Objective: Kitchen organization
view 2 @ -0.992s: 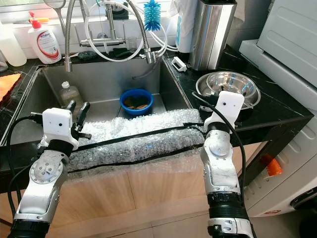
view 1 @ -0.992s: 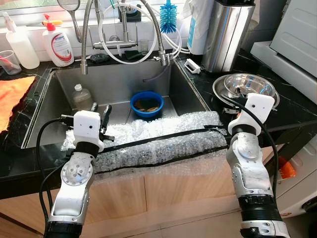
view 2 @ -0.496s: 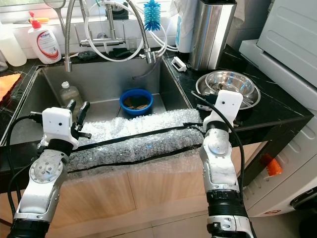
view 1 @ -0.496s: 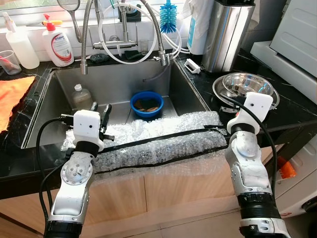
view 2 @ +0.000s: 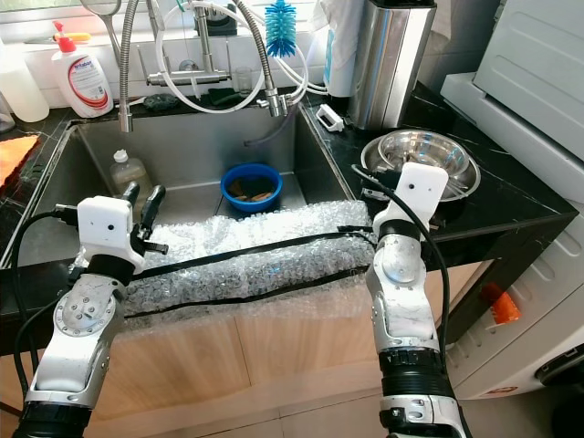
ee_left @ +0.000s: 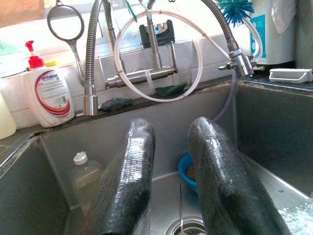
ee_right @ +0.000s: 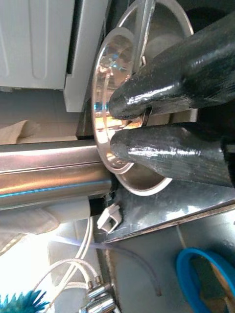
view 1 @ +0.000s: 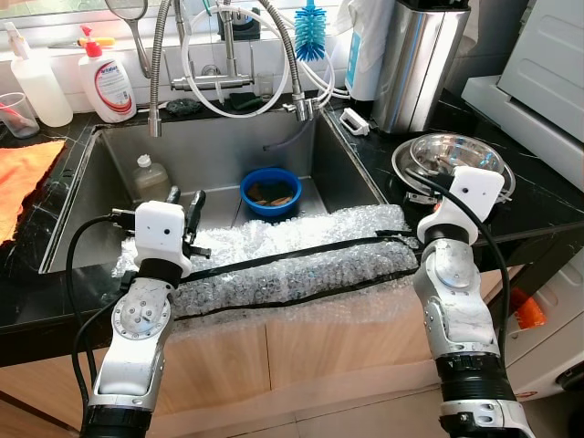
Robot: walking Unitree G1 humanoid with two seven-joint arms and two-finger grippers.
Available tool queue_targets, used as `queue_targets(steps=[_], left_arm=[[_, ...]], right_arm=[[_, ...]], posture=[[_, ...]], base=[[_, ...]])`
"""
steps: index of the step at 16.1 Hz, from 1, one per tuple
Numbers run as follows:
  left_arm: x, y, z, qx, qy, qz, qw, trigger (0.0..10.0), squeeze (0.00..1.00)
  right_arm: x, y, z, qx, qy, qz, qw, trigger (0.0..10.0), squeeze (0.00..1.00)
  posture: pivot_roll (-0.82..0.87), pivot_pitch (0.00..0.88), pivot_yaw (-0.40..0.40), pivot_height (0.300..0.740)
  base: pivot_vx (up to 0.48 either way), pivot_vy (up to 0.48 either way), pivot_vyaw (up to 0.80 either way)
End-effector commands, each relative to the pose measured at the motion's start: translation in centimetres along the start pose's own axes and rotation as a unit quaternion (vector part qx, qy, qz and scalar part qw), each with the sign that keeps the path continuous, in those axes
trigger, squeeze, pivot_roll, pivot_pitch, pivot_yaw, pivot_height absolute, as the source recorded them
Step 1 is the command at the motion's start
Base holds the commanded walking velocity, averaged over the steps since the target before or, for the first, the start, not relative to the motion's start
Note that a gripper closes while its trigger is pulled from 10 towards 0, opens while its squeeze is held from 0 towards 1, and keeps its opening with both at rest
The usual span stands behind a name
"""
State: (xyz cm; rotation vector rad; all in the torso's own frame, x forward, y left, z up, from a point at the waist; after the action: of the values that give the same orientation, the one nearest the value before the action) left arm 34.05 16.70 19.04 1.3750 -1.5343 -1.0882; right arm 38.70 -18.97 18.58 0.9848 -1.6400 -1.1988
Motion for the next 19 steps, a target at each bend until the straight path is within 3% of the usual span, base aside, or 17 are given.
queue_targets(steps=[1,8,10,12,14,17,18,19], left_arm=[[0.1,0.0,-0.2,-0.002,-0.003,-0.010,1.000,10.0,0.00],[0.2,0.0,-0.2,-0.001,-0.003,-0.008,1.000,10.0,0.00],[0.0,0.1,-0.3,0.001,-0.001,-0.009,1.000,10.0,0.00],[-0.3,0.2,-0.4,0.003,0.003,-0.010,1.000,10.0,0.00],[-1.8,1.1,-0.8,0.017,0.030,0.007,0.999,10.0,0.00],[-3.6,2.2,-1.4,0.029,0.048,0.017,0.998,10.0,0.00],[-4.5,2.8,-1.7,0.037,0.067,0.060,0.995,10.0,0.00],[-5.0,3.4,-2.1,0.039,0.069,0.138,0.987,10.0,0.00]], right_arm=[[-0.2,1.4,-0.2,0.023,0.002,-0.014,1.000,10.0,0.00],[-0.8,2.9,0.0,0.064,0.017,-0.010,0.998,10.0,0.00],[-0.9,4.1,0.1,0.098,0.023,0.007,0.995,10.0,0.00],[-1.2,5.4,0.2,0.127,0.034,0.019,0.991,10.0,0.00],[-1.3,6.7,0.1,0.153,0.047,0.009,0.987,10.0,0.00],[-2.7,8.3,0.4,0.186,0.115,-0.053,0.974,10.0,0.00],[-3.0,8.6,0.5,0.182,0.141,-0.112,0.967,10.0,0.00],[-3.5,8.7,0.7,0.169,0.186,-0.180,0.951,10.0,0.00]], posture=[[0.01,0.000,0.003,0.740],[0.01,0.000,0.002,0.740],[0.01,0.000,0.002,0.740],[0.00,0.000,0.004,0.740],[0.01,0.000,0.002,0.740],[0.01,0.000,0.001,0.740],[0.01,0.000,0.000,0.740],[0.01,0.000,-0.001,0.740]], base=[[0.000,0.000,0.00],[0.000,0.000,0.00],[0.000,0.000,0.00],[0.000,0.000,0.00],[0.000,0.000,0.00],[0.000,0.000,0.00],[0.000,0.000,0.00],[0.000,0.000,0.00]])
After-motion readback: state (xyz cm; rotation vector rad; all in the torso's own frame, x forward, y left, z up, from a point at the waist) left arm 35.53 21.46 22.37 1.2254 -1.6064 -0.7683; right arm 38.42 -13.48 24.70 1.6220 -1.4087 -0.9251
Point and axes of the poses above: a point about 5 cm out from each wrist's last joint towards the gripper, its own z axis pointing back from the gripper into the wrist, its own y axis along the axis of the wrist's last joint, x = y × z, the point moved 5 cm from there along -z, pointing out of the wrist towards the gripper, and after that the axes turned 13 degrees about z, right-handed, at the moved point
